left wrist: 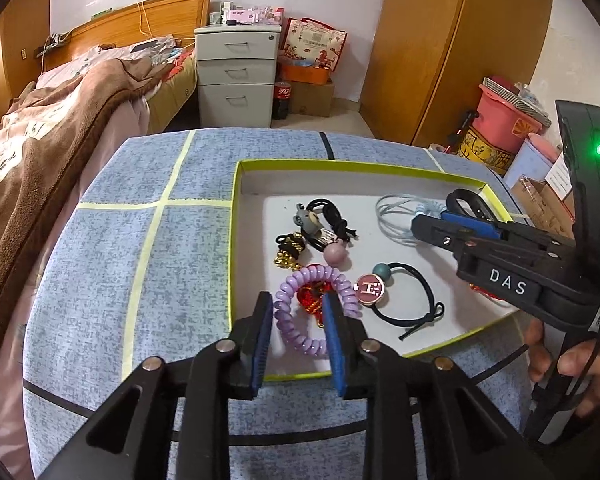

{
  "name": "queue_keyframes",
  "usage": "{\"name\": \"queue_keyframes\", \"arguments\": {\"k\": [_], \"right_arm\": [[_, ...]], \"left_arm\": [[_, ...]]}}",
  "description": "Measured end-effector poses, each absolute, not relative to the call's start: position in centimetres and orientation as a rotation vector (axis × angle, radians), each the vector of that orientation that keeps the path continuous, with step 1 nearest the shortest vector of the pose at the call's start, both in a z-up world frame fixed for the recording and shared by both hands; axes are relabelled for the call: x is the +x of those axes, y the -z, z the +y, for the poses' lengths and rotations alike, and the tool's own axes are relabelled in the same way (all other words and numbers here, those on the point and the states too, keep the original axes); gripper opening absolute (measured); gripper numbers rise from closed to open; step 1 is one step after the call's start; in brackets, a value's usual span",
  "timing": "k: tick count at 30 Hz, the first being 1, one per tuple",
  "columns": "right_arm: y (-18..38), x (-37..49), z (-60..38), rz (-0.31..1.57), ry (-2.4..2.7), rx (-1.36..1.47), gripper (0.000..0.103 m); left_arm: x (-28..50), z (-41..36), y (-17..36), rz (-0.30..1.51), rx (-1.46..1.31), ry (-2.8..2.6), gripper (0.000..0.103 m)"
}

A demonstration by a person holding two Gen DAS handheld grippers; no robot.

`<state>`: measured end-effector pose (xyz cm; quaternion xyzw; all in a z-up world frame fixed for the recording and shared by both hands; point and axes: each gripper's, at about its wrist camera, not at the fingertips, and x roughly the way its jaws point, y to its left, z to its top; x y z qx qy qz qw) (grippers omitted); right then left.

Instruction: Organize jewelry

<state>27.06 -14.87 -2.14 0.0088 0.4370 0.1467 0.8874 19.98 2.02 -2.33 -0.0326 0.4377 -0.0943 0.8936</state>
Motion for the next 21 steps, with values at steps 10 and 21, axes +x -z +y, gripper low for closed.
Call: {"name": "queue_keyframes", "arguments": {"k": [10,21], "right_arm": [[0.8,25.8,-15.6,0.868,-0.297,0.044,0.038],[-0.8,20.8,-16.2,0.802,-0.245,0.031,0.038]], "left_arm": [[19.1,1.9,1.6,0.888,-0.063,0.172,0.044],[16.5,1.4,0.6,0.855,-0.054,0.141,0.049]]}}
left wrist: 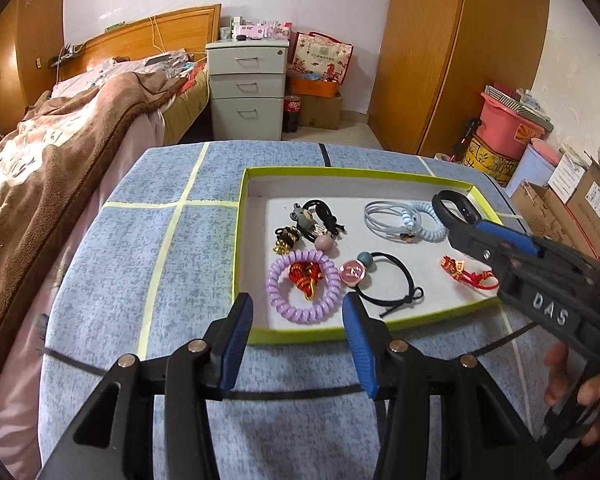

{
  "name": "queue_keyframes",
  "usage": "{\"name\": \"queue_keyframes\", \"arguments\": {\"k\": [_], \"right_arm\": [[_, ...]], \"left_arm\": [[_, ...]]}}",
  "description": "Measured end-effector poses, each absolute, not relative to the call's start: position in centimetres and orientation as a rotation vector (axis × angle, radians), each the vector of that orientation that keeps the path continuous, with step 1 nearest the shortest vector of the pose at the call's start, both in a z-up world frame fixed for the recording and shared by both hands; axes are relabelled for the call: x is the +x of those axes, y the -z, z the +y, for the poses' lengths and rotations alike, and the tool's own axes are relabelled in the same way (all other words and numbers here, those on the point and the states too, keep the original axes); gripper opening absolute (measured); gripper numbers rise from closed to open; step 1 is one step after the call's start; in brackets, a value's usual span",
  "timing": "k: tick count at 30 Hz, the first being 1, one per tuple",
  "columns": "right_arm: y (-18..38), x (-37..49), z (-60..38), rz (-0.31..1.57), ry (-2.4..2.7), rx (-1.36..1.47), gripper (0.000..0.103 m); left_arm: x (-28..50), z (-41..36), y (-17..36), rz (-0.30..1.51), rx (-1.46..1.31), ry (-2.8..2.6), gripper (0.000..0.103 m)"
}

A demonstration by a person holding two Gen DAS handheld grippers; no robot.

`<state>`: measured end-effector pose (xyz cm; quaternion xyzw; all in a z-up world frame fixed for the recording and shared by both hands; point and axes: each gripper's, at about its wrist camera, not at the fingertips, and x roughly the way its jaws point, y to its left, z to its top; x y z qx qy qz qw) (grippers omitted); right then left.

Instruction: Organize jewelry

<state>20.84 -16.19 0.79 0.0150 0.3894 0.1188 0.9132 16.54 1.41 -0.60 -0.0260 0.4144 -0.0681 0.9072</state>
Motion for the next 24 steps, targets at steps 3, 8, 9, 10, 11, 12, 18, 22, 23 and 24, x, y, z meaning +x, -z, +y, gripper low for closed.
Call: {"name": "queue_keyframes", "arguments": {"k": [3,8,9,10,11,12,18,22,23,24], "right_arm": [[-0.8,19.3,-16.5,0.792,-0.223,0.032,0.038],[-1.1,16.6,-16.7,0.773,-0.198,0.037,0.038],[-1.1,16.2,-16.8,0.772,-0.193,0.039,0.038],[-1.1,15.8,-16.8,0.77,-0.188,0.045,0.038],[-1.1,15.4,-17.0,0.768,-0.184,0.053,0.038],[-1.1,14.9,-17.0,0.764,-0.181,0.058,0.038],[-1.4,12.4,-16.7,0.724,-0.161,0.044,0.038],[-1.7,11.4,-16.5,0.704,-0.174,0.06,0.039],[-1.7,11.2,-16.4,0.699,-0.173,0.053,0.039],[-1.7,11.0,-16.2,0.697,-0.169,0.047,0.039]], "left_arm": [[15.7,1.3,0.4,0.849,-0.053,0.127,0.049],[13.9,0.9,0.2,0.823,-0.032,0.101,0.049],[13.6,0.8,0.1,0.82,-0.028,0.099,0.049],[13.3,0.6,0.0,0.813,-0.025,0.092,0.049],[13.0,0.6,-0.1,0.8,-0.022,0.081,0.049],[12.6,0.5,-0.2,0.789,-0.02,0.074,0.049],[11.0,0.2,-0.7,0.752,-0.034,0.064,0.049],[10.1,-0.2,-0.9,0.726,0.002,0.03,0.049],[10.0,-0.3,-1.0,0.721,0.008,0.032,0.049],[9.9,-0.2,-0.9,0.723,0.003,0.037,0.049]]}}
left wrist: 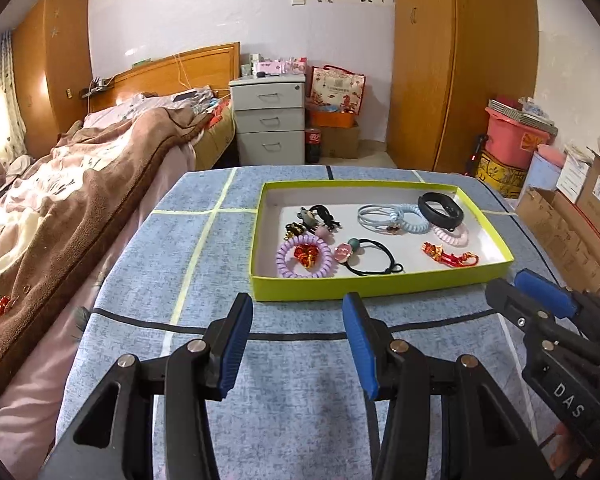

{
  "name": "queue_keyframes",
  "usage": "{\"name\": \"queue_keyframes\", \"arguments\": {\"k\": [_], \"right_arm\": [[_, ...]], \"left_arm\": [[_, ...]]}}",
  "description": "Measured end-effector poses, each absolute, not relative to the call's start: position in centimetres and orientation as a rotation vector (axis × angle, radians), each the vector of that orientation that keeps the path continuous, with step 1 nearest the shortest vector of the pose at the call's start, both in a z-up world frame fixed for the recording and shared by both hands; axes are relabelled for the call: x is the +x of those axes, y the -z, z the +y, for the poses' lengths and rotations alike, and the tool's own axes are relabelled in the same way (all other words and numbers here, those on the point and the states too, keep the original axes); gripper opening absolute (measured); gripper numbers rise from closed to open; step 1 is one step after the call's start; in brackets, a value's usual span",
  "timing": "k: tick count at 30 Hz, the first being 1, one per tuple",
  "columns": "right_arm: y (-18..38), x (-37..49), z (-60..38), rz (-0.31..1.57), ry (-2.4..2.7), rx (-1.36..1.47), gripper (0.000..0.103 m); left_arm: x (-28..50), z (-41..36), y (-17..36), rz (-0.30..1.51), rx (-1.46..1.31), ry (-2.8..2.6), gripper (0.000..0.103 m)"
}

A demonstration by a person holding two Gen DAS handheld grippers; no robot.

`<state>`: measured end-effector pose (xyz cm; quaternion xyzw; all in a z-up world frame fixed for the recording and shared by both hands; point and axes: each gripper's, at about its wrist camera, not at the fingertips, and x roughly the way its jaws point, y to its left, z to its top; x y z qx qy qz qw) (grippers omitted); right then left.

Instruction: Organize jewelry

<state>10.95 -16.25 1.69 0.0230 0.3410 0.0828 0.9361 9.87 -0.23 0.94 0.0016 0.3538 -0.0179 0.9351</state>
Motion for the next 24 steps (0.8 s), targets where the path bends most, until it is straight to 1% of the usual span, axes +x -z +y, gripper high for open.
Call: {"name": "queue_keyframes", "arguments": {"k": [24], "right_arm": [[-1.31,9.87,-16.02,0.705,-0.176,0.082,0.039]], "left_arm": [[9.36,-0.34,-0.96,0.731,-0.016,0.049,0.049]]}}
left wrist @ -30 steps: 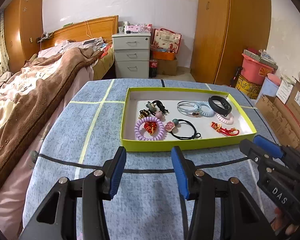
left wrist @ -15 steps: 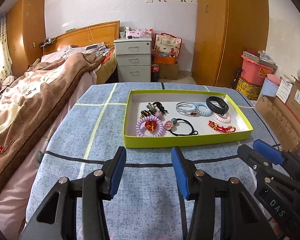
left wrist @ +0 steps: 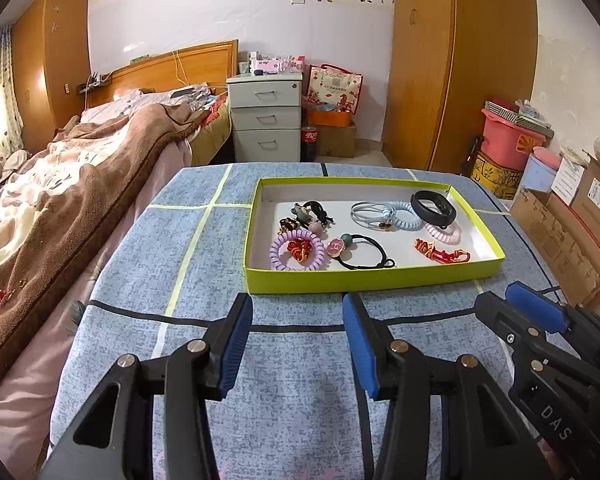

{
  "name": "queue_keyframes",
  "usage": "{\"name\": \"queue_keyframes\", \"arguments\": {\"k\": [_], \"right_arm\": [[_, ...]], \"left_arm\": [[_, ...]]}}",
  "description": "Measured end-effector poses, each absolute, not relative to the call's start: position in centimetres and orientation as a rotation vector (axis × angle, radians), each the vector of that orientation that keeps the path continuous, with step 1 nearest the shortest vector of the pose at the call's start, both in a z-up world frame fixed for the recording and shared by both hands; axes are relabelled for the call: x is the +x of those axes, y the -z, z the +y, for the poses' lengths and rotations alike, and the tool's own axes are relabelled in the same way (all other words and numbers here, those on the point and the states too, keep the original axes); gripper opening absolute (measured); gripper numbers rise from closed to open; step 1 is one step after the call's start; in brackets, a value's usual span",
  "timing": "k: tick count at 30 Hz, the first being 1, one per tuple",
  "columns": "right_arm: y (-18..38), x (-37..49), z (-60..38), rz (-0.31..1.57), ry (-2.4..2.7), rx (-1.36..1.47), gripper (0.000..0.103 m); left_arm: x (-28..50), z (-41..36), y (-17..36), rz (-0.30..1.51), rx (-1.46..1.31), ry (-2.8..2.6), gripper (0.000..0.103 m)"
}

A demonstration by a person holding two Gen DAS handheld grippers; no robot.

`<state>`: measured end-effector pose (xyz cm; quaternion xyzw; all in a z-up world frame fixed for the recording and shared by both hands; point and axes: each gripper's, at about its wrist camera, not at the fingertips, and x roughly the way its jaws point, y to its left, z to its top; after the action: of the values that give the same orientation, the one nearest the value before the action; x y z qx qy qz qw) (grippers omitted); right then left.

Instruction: Organize jewelry

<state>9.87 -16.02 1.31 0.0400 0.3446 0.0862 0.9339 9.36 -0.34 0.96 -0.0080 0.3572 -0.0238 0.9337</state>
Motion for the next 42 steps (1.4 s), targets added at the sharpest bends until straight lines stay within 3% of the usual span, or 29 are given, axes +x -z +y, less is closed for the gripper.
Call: {"name": "queue_keyframes", "arguments": {"k": [42], "right_arm": [[-1.3,9.69,-16.23,0.716,-0.177,0.088,0.039]], "left_arm": [[9.38,-0.38,-0.87,0.747,-0.005,0.054,0.049]]}}
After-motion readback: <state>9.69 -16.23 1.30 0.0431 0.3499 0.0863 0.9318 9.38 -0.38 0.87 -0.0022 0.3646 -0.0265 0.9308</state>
